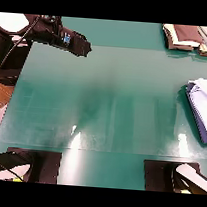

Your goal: Fold the shirts.

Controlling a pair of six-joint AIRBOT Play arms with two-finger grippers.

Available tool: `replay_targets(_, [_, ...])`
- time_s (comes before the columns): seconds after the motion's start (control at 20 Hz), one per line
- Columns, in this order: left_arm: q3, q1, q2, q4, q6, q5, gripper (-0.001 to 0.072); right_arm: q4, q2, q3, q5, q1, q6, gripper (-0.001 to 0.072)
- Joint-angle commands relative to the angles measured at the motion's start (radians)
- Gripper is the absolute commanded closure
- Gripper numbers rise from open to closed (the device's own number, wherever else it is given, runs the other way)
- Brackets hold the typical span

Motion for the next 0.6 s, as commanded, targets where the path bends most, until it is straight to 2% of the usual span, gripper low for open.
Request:
replay_targets(0.0, [0.000, 0.000, 0.000, 0.000, 0.009, -0.004, 0.0675, -0.154, 0.095, -0.214, 0.007, -0.079, 0.002, 0.0693])
replay_targets(0.1, [0.000, 0.000, 0.000, 0.000, 0.009, -0.004, 0.0674, -0.180, 0.107, -0.290, 0.000, -0.118, 0.002, 0.0692])
replay_targets(0.15, [0.000, 0.000, 0.000, 0.000, 0.009, -0.004, 0.0675, -0.185, 0.103, -0.314, 0.000, -0.134, 0.002, 0.0618])
replay_targets(0.2, [0.000, 0.000, 0.000, 0.000, 0.009, -0.004, 0.0674, -0.183, 0.095, -0.333, -0.007, -0.150, 0.002, 0.0314])
replay_targets(0.25, [0.000, 0.000, 0.000, 0.000, 0.008, -0.003, 0.0675, -0.171, 0.085, -0.342, -0.011, -0.158, 0.002, 0.0044])
replay_targets(0.3, [0.000, 0.000, 0.000, 0.000, 0.008, -0.003, 0.0674, -0.125, 0.069, -0.331, -0.010, -0.159, 0.002, 0.0012])
replay_targets(0.45, [0.000, 0.000, 0.000, 0.000, 0.008, -0.003, 0.0674, 0.138, 0.032, -0.232, -0.027, -0.110, 0.002, 0.0015])
replay_targets(0.55, [0.000, 0.000, 0.000, 0.000, 0.008, -0.003, 0.0674, 0.260, 0.020, -0.148, -0.049, 0.006, 0.002, 0.0015])
